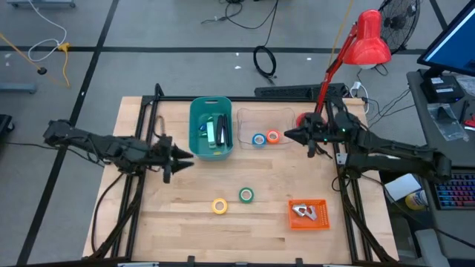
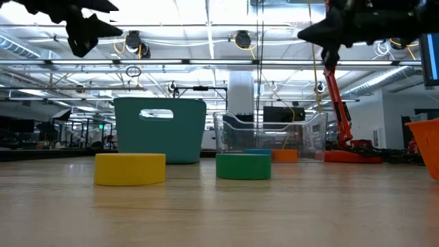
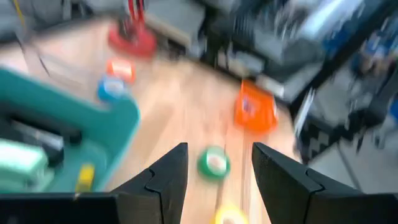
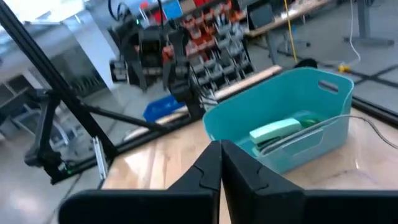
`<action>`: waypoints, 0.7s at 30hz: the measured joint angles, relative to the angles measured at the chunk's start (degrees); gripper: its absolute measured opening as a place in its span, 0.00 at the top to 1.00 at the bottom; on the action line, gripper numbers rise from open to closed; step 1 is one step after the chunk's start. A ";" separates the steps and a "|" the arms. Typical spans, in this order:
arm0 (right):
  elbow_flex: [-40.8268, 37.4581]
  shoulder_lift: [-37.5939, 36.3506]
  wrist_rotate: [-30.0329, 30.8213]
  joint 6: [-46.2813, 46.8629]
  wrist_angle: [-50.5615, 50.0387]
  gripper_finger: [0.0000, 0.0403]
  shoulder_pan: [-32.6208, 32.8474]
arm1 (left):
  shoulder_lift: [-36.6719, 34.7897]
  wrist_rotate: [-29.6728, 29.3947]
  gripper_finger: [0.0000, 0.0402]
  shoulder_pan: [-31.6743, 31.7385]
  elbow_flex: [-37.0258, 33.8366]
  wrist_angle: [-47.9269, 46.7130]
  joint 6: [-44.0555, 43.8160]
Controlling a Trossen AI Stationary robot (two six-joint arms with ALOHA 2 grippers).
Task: Pick and place Stapler, Stapler remover, tape
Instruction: Put the yellow tape into the transparent bin
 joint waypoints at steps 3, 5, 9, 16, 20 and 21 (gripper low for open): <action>-4.35 -2.95 0.08 1.68 3.44 1.00 0.00 | 5.20 4.43 0.55 0.00 4.21 -6.30 -1.81; -6.75 -4.53 0.08 3.01 4.90 1.00 -0.02 | 8.49 6.68 0.55 -0.07 6.62 -10.02 -3.02; -10.81 -6.95 0.19 5.26 6.47 1.00 -0.02 | 15.15 9.25 0.55 -0.09 10.94 -11.97 -4.14; -17.42 -8.55 0.13 5.51 14.53 1.00 -0.02 | 29.17 9.55 0.55 -0.90 18.80 -13.75 -5.98; -19.22 -8.86 -0.06 6.55 16.42 1.00 0.00 | 37.89 9.60 0.55 -1.34 25.04 -20.73 -9.78; -19.42 -8.88 -0.10 6.54 16.62 1.00 0.00 | 39.96 9.78 0.55 -1.33 26.57 -22.60 -11.10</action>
